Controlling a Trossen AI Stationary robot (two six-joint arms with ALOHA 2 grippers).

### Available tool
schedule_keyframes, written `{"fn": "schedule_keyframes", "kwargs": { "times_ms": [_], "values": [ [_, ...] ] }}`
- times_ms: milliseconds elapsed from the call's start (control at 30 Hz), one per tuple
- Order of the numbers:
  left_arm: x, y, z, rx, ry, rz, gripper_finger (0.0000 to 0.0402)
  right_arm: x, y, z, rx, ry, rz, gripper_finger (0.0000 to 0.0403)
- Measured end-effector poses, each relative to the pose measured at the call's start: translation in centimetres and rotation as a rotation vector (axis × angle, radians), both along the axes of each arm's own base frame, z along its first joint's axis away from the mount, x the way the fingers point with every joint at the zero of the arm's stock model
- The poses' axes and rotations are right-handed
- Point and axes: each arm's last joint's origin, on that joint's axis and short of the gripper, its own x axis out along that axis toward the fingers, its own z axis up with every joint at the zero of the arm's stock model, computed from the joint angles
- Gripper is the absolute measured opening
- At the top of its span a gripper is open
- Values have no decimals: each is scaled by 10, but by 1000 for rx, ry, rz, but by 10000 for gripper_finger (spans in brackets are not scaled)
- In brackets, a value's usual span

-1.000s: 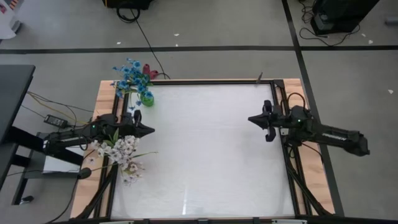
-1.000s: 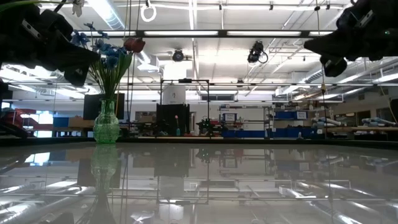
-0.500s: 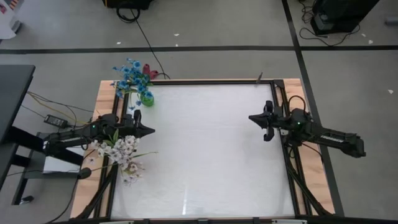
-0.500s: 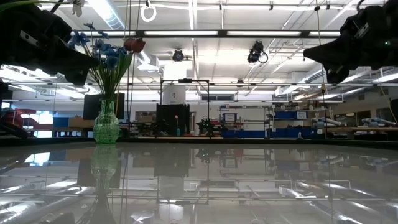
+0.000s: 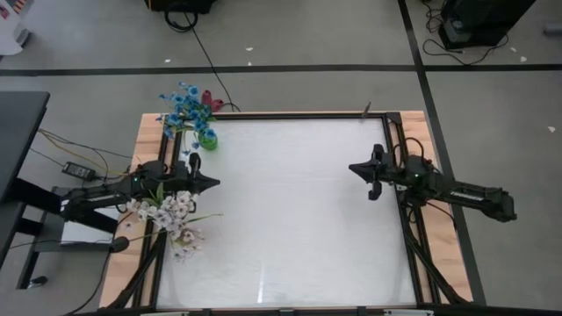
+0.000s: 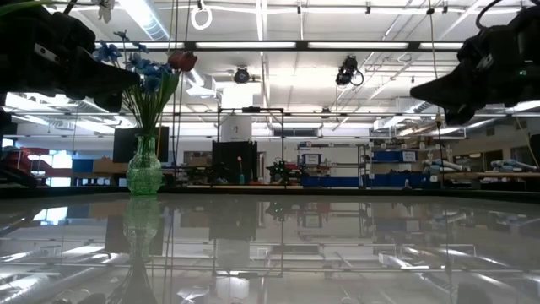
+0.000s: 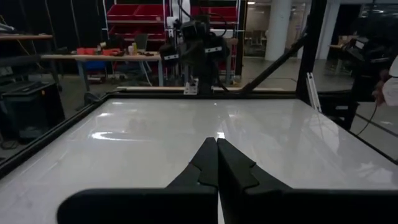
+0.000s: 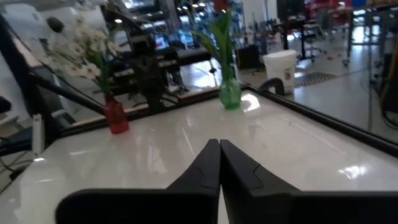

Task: Sort flowers into vase by color
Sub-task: Return to Home Position

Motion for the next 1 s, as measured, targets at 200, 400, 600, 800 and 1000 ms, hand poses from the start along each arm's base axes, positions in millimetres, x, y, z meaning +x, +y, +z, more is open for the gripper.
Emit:
{"fn": "schedule_keyframes", "kwargs": {
  "times_ms": [200, 400, 600, 800, 1000],
  "values": [
    [0, 0, 0, -45, 0, -1, 1, 0, -1, -4, 15, 43, -20, 43],
    [0, 0, 0, -65, 1, -2, 17, 0, -1, -4, 41, 35, -19, 47],
    [0, 0, 0, -57, 2, -1, 23, 0, 0, -4, 45, 34, -19, 47],
    [0, 0, 0, -54, 3, -1, 24, 0, 0, -4, 45, 34, -19, 48],
    [0, 0, 0, -54, 3, -1, 24, 0, 0, -4, 45, 34, -19, 48]
  ]
}}
